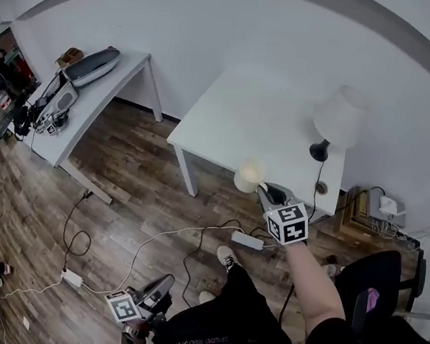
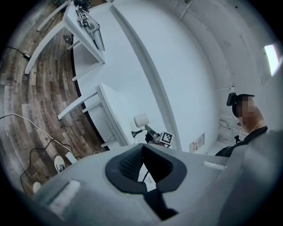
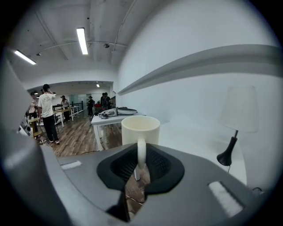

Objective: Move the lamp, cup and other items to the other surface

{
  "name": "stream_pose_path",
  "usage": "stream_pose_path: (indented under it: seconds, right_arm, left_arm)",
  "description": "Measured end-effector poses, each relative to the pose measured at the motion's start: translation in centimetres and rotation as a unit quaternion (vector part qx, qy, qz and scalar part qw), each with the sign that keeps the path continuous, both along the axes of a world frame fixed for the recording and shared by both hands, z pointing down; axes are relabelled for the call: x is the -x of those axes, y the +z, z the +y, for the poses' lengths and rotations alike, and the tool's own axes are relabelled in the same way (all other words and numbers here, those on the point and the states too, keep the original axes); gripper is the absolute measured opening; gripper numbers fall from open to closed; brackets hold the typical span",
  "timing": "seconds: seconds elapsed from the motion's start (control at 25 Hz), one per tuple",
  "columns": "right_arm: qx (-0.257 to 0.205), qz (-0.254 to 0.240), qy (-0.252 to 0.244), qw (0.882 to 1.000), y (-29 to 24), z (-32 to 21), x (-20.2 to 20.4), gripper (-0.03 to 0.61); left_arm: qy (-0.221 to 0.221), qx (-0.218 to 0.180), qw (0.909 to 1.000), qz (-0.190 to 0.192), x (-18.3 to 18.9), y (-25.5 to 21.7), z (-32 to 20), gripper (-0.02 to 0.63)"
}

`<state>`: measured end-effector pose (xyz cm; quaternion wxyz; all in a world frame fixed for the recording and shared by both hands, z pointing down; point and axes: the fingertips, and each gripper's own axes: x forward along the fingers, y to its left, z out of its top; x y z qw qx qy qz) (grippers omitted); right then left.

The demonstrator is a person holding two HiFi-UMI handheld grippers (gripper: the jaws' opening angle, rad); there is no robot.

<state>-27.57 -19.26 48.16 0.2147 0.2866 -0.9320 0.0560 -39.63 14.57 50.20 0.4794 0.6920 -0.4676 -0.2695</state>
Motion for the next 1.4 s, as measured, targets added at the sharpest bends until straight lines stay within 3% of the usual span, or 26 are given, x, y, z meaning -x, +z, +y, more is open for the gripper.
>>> stream_pose_path:
  seconds: [0.28,0.6,0.92,1.2,1.4]
  right_arm:
    - [0.006,-0.006,0.077,0.997,-0.2,2.1,-8.1,0.051]
    - [-0.001,-0.018,0.153,0.988,-1.1,1.9,-16.9,0.051]
    - [0.002,-0.019,0.222,0.975,-0.9,1.2,-29.3,0.051]
    - [0.011,-0.004,0.297,0.955,-0.1,1.5,-42.8,0.051]
    - [0.014,-0.008,0.369,0.929,0.9,2.9,-53.1,0.051]
  left_arm:
    - [0.086,0.000,0.9963,0.002,-3.3,0.4,-1.9,-0.006]
    - [0.173,-0.001,0.9849,-0.002,-8.0,0.1,-6.4,-0.006]
    - [0.252,0.006,0.9677,-0.008,-17.1,-0.7,-11.2,-0.006]
    - [0.319,0.016,0.9475,-0.004,-26.6,-0.6,-14.5,-0.006]
    - [0.359,0.028,0.9327,0.002,-33.1,-0.4,-15.5,-0.006]
